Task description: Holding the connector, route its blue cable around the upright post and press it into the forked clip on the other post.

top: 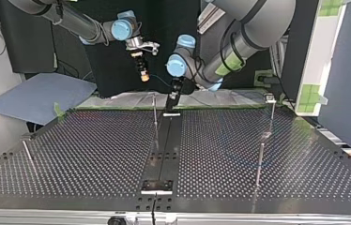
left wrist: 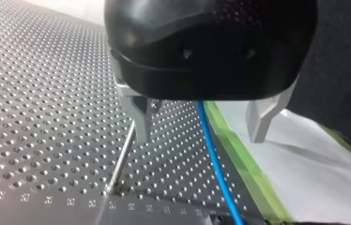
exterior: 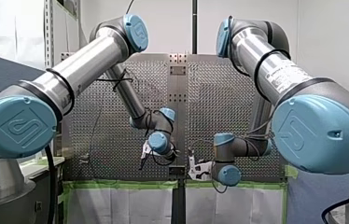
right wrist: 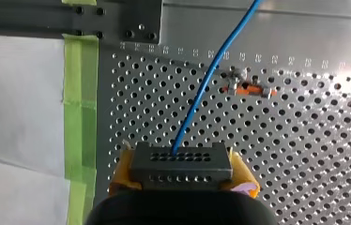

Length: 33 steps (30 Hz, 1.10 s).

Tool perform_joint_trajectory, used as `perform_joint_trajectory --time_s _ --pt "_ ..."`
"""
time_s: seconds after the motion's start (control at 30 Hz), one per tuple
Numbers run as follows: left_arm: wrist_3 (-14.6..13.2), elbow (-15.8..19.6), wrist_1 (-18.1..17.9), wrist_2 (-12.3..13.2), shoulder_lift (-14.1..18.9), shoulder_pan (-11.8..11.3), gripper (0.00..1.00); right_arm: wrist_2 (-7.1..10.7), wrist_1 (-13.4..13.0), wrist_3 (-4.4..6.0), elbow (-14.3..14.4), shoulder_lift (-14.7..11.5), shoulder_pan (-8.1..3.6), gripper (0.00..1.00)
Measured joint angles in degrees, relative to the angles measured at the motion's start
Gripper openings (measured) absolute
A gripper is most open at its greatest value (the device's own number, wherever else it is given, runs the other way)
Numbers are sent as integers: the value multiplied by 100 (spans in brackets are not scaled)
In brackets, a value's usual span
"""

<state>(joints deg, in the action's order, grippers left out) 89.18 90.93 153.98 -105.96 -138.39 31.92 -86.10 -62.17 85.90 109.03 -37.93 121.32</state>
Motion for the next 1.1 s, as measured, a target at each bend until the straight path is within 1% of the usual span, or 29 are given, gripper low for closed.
perform_joint_trajectory --time_s 0.17,0.27,0.4,0.63,0.67,0.7,0.73,0.77,0.8,0.83,0.87,0.9,0.97,1.1 --pt "-126 1 -42 -296 2 40 100 142 0 -14 -6 0 0 0" --pt "-154 1 -61 -390 2 56 100 208 1 -17 -17 0 -2 0" --pt "-167 2 -73 -423 -2 86 100 247 8 -18 -32 0 -2 0" --pt "-181 2 -166 -347 -2 149 100 262 17 -19 -41 0 0 0" --pt "-185 2 -210 -339 -2 159 91 262 17 -19 -41 0 0 0" --pt "-186 3 -251 -337 -3 166 91 263 18 -18 -41 0 0 0" --pt "-188 3 -298 -338 -4 172 69 264 19 -19 -43 0 0 0" --pt "-188 3 -352 -341 -4 178 62 265 19 -19 -45 0 0 0" --pt "-189 3 -385 -346 -3 183 62 266 19 -19 -46 0 1 0" --pt "-190 3 -416 -358 -2 185 41 267 19 -19 -48 0 1 0" --pt "-189 3 -461 -380 -1 187 25 267 19 -18 -49 0 0 0" --pt "-187 3 -494 -396 -2 187 25 267 19 -19 -49 -1 0 0" --pt "-178 3 -545 -420 -2 187 10 268 19 -19 -50 0 0 0" --pt "-168 2 -580 -453 1 188 10 264 19 -19 -51 0 -7 0"
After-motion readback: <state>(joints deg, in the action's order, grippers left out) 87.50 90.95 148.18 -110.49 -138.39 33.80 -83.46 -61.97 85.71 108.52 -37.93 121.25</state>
